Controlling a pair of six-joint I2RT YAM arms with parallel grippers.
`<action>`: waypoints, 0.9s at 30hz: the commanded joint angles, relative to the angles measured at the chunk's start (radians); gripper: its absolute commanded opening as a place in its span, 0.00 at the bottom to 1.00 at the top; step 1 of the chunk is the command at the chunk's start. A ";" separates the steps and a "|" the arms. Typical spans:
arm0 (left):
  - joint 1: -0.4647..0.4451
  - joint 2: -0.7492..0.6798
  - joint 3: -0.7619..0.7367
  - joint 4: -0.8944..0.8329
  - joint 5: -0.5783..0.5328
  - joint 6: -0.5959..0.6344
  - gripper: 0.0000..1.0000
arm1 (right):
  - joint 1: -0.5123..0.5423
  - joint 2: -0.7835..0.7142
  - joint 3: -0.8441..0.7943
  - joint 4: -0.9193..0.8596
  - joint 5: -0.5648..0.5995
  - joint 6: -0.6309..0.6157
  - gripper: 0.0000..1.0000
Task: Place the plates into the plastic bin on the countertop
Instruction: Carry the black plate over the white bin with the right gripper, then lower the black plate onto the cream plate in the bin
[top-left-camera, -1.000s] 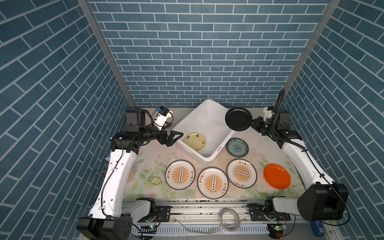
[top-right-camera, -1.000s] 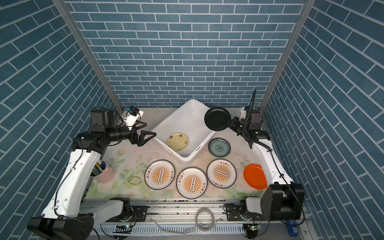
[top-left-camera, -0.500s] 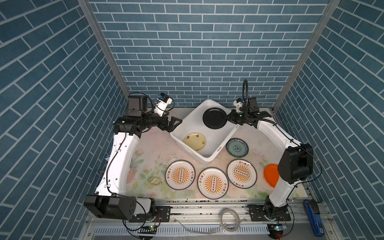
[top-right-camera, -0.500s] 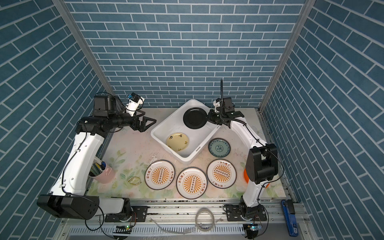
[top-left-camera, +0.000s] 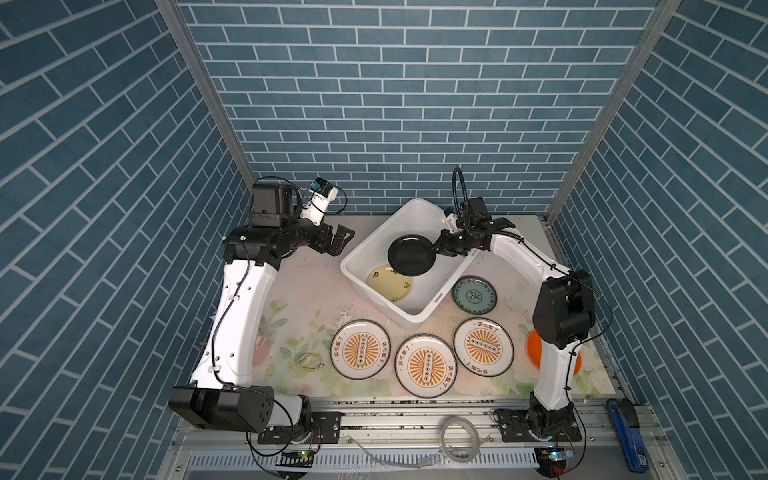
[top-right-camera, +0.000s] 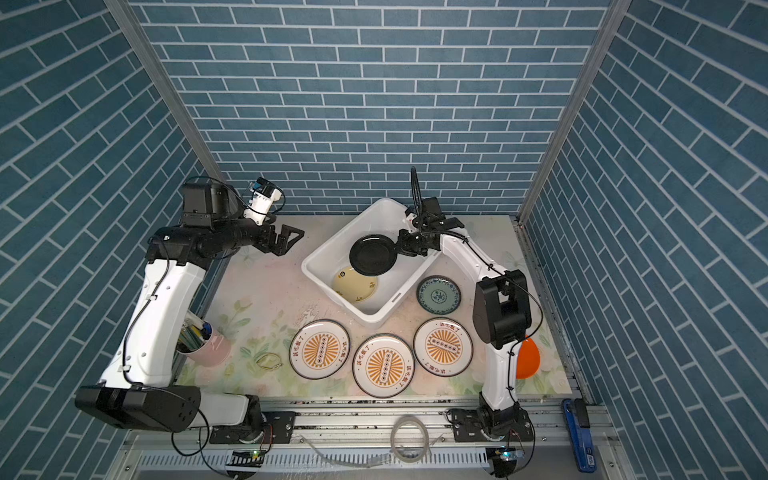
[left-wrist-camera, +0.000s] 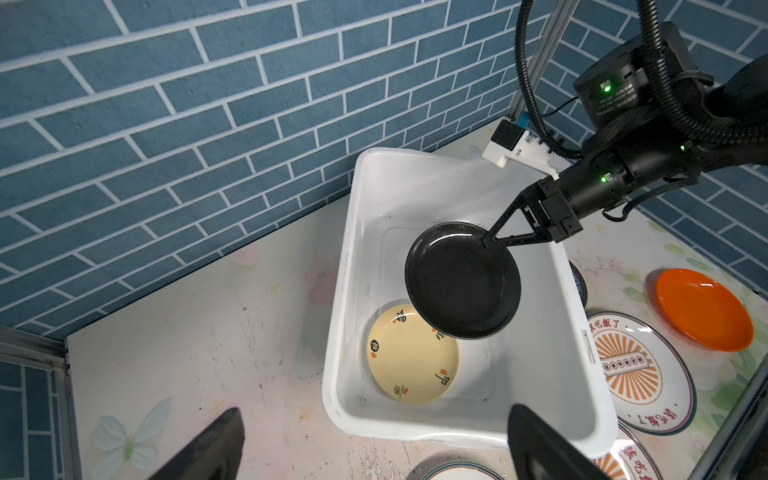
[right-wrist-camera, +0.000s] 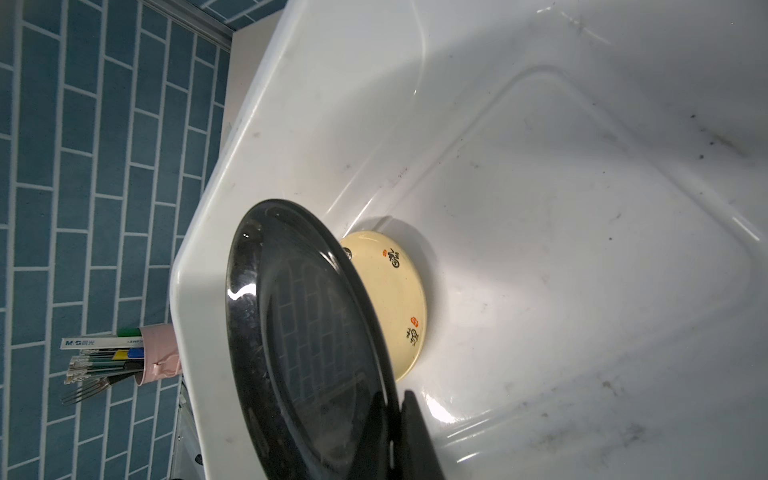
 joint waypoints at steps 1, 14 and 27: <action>-0.002 -0.014 -0.015 0.044 0.013 -0.032 0.99 | 0.034 0.038 0.090 -0.094 0.006 -0.077 0.00; -0.002 0.033 0.004 0.096 0.002 -0.059 1.00 | 0.080 0.231 0.300 -0.255 0.073 -0.161 0.00; -0.002 0.054 0.023 0.106 0.044 -0.064 1.00 | 0.110 0.339 0.371 -0.263 0.121 -0.159 0.00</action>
